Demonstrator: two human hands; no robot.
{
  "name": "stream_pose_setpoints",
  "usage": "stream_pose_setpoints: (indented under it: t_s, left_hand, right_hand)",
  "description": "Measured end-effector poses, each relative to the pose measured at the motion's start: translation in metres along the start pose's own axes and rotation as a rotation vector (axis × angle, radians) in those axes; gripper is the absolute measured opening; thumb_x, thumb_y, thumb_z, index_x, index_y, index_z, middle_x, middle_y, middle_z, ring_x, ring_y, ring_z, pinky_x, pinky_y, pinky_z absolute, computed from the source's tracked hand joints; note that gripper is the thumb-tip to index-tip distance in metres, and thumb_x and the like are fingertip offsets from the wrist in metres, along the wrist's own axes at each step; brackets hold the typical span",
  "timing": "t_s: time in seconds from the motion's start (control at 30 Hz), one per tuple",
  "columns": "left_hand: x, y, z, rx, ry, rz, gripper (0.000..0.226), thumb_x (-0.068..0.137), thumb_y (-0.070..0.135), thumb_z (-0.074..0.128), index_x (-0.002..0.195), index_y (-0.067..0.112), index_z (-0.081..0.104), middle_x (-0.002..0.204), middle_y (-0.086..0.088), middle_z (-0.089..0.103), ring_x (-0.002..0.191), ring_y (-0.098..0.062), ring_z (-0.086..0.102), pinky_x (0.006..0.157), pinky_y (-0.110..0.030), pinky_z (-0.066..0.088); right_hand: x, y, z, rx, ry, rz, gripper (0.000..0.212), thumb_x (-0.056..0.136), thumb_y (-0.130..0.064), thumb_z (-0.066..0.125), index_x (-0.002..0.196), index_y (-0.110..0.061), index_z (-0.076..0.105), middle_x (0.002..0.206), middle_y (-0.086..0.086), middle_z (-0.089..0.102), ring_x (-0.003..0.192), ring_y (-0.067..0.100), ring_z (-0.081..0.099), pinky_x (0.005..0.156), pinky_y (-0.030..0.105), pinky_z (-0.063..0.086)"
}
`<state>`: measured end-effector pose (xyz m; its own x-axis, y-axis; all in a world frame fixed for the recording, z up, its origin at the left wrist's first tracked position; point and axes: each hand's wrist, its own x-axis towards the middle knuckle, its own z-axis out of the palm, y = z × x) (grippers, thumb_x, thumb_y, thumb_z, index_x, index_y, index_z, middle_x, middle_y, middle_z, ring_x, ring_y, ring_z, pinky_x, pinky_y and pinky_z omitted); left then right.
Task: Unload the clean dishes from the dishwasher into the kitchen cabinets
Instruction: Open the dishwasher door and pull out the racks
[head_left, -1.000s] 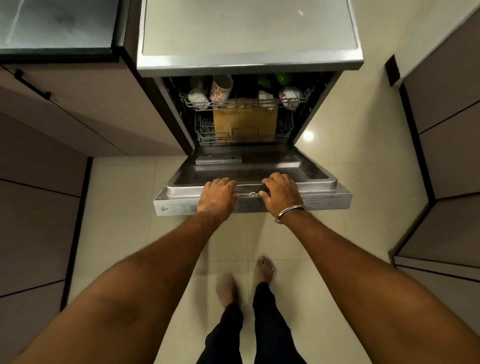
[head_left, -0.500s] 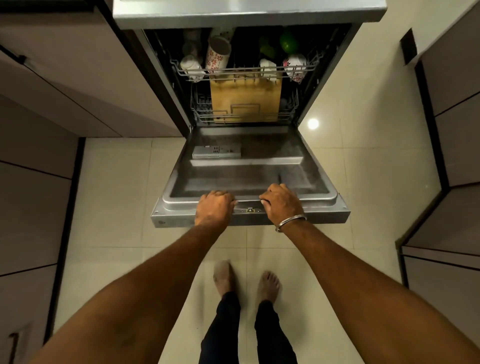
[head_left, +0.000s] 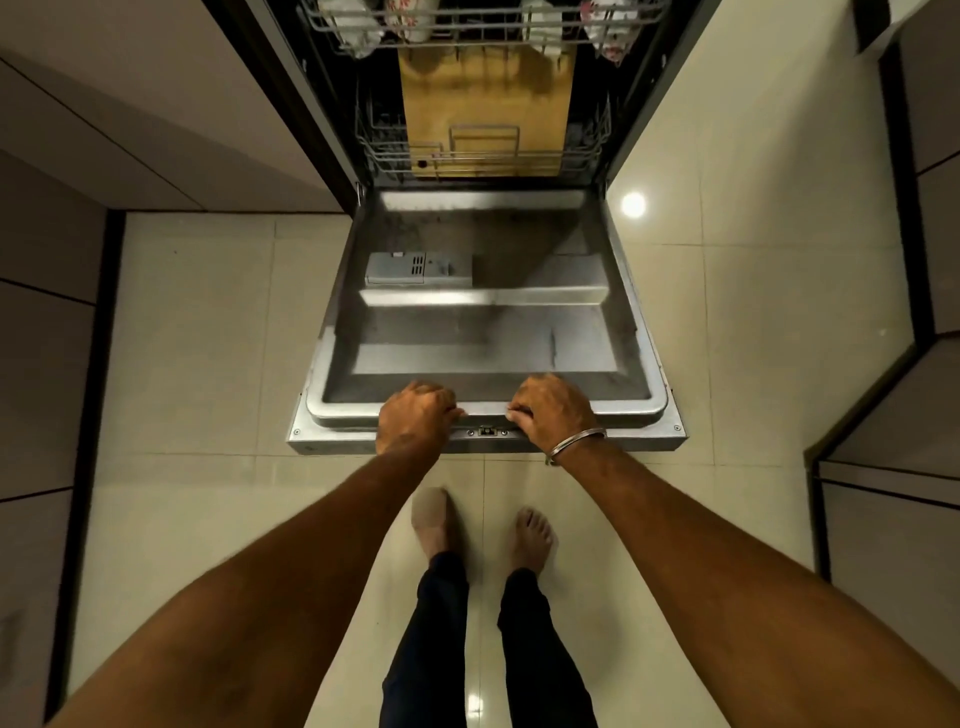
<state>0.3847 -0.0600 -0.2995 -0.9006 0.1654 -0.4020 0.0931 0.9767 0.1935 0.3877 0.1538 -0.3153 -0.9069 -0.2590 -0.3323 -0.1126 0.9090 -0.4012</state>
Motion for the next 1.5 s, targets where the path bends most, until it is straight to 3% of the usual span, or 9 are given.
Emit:
stream_pose_setpoints:
  t_s: [0.23,0.43,0.77,1.07,1.5]
  left_hand:
    - [-0.002,-0.014,0.057,-0.032,-0.018,0.026,0.022,0.096,0.044,0.065,0.099,0.027,0.077,0.106,0.008,0.071,0.104,-0.017,0.062,0.073,-0.032,0.043]
    - [-0.001,-0.023,0.111,-0.025,0.000,0.066,0.017,0.097,0.038,0.067,0.096,0.024,0.076,0.098,0.006,0.071,0.093,-0.014,0.061,0.076,-0.029,0.050]
    - [0.012,-0.038,0.180,0.071,-0.059,0.126,0.022,0.100,0.042,0.061,0.110,0.027,0.074,0.107,0.003,0.065,0.097,-0.015,0.060,0.076,-0.030,0.049]
    - [0.022,-0.044,0.223,0.122,-0.139,0.115,0.027,0.104,0.043,0.054,0.122,0.030,0.069,0.120,0.002,0.061,0.108,-0.017,0.057,0.077,-0.031,0.044]
    - [0.026,-0.051,0.264,0.124,-0.091,0.106,0.023,0.096,0.032,0.070,0.119,0.030,0.071,0.111,0.003,0.065,0.098,-0.017,0.061,0.070,-0.031,0.049]
  right_hand:
    - [-0.001,0.012,0.047,-0.037,-0.090,0.028,0.013,0.086,-0.038,0.072,0.090,-0.029,0.081,0.092,-0.006,0.071,0.091,0.019,0.062,0.075,0.034,0.055]
    - [-0.001,0.026,0.092,-0.029,-0.104,0.032,0.012,0.085,-0.038,0.075,0.090,-0.028,0.081,0.092,-0.008,0.072,0.090,0.017,0.063,0.073,0.031,0.054]
    - [0.004,0.052,0.163,-0.027,-0.092,0.010,0.016,0.084,-0.037,0.076,0.092,-0.023,0.077,0.093,-0.003,0.067,0.091,0.018,0.060,0.073,0.038,0.057]
    - [0.011,0.069,0.216,-0.056,-0.091,0.017,0.019,0.083,-0.035,0.078,0.097,-0.022,0.076,0.096,-0.004,0.066,0.093,0.018,0.060,0.073,0.035,0.056]
    - [0.016,0.085,0.258,-0.047,-0.074,0.018,0.020,0.082,-0.030,0.079,0.097,-0.019,0.075,0.096,-0.001,0.064,0.092,0.021,0.059,0.070,0.038,0.055]
